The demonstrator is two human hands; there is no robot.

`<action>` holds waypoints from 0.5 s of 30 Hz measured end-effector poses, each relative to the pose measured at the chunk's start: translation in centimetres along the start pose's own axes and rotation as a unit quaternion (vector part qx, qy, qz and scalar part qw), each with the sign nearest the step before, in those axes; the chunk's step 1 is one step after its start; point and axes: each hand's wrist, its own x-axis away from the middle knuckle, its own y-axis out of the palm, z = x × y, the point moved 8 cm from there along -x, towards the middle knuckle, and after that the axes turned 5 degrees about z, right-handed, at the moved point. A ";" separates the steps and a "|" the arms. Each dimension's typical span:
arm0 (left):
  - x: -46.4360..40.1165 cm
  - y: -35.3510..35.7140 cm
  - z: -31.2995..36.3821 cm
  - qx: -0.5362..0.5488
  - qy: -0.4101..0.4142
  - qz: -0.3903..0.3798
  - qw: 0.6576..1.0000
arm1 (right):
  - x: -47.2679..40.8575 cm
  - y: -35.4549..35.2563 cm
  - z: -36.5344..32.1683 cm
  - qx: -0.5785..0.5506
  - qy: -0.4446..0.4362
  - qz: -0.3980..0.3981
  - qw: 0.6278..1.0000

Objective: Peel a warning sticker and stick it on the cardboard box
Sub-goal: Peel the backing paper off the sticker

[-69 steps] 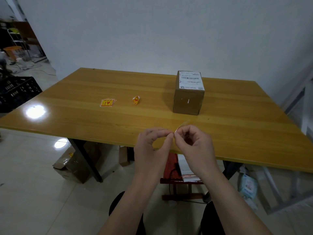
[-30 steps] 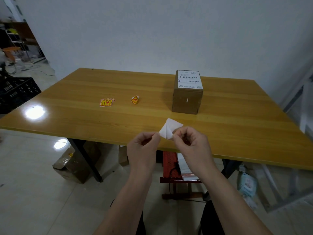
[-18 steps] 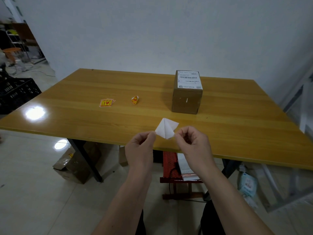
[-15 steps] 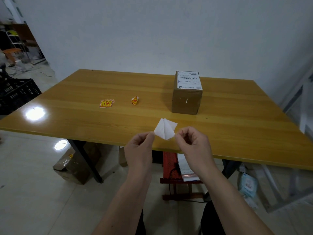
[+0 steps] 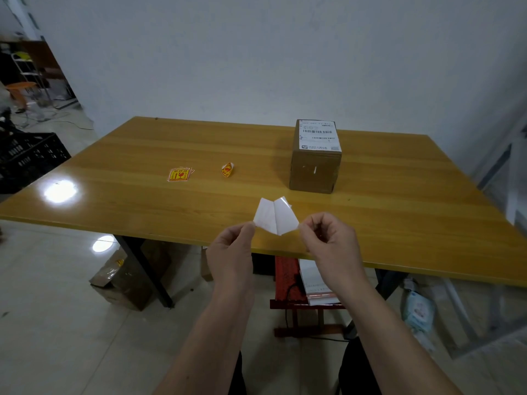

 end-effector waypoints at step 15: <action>-1.2 -0.4 -2.0 0.052 -0.069 0.000 0.996 | -0.2 -0.8 0.3 -0.010 0.007 0.019 1.000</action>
